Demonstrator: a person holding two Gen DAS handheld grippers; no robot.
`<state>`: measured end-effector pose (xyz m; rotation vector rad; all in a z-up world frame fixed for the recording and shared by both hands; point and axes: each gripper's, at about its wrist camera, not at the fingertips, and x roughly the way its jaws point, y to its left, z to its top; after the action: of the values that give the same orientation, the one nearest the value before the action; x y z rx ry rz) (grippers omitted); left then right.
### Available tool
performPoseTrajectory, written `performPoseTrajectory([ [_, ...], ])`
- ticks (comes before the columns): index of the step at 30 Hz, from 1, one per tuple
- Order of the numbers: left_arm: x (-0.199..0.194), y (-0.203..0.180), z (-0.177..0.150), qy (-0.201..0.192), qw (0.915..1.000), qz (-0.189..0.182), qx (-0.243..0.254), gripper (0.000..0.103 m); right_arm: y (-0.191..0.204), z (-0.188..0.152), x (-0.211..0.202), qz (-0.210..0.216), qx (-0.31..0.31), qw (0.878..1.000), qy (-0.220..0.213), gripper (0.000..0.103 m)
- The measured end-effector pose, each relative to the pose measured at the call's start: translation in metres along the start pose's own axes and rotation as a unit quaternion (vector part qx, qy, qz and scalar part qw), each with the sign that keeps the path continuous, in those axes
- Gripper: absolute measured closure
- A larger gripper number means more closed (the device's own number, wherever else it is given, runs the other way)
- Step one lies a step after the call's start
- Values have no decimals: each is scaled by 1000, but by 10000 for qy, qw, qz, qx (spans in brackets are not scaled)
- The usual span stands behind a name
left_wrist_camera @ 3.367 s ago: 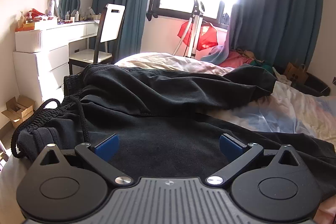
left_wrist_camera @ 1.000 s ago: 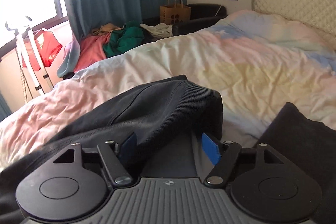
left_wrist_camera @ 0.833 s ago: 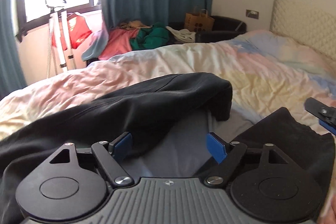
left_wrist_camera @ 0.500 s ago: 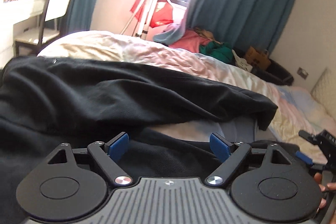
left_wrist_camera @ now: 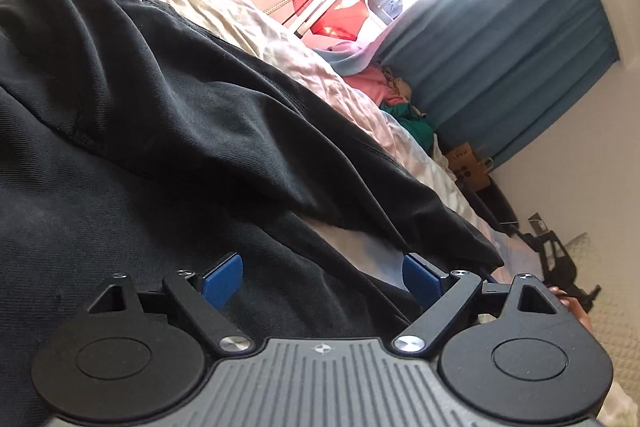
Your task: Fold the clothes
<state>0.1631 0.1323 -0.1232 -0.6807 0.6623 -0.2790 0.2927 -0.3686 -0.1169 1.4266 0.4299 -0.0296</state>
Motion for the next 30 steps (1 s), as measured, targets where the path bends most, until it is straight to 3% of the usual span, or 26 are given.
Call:
performPoseTrajectory([
  [5, 13, 19, 6, -9, 9994, -194, -296, 14, -22, 33, 65, -405, 650, 9962, -423, 24],
  [7, 18, 24, 8, 15, 9991, -266, -343, 14, -22, 44, 64, -620, 624, 9893, -1167, 31],
  [8, 20, 26, 9, 25, 9989, -312, -348, 14, -16, 52, 61, -704, 383, 9861, -1459, 57],
  [10, 21, 26, 11, 11, 9986, -395, -363, 14, 6, 72, 57, -966, -452, 9803, -1663, 87],
  [12, 21, 27, 12, 8, 9978, -518, -423, 14, 29, 89, 52, -1100, -1176, 9723, -1692, 88],
  [16, 13, 28, 11, 18, 9968, -635, -483, 14, 68, 105, 24, -921, -2336, 9481, -1953, 88],
  [19, 4, 23, 6, 16, 9973, -594, -420, 14, 61, 112, 2, -1093, -2757, 9327, -2051, 88],
  [25, -10, 5, -8, 56, 9986, -519, -19, 14, -42, 121, -23, -1973, -2255, 9415, -1543, 88],
  [27, -13, -2, -14, 83, 9988, -439, 188, 14, -67, 118, -29, -1956, -2043, 9485, -1424, 87],
  [30, -16, -12, -21, 110, 9984, -322, 455, 14, -73, 115, -38, -1838, -2118, 9491, -1431, 86],
])
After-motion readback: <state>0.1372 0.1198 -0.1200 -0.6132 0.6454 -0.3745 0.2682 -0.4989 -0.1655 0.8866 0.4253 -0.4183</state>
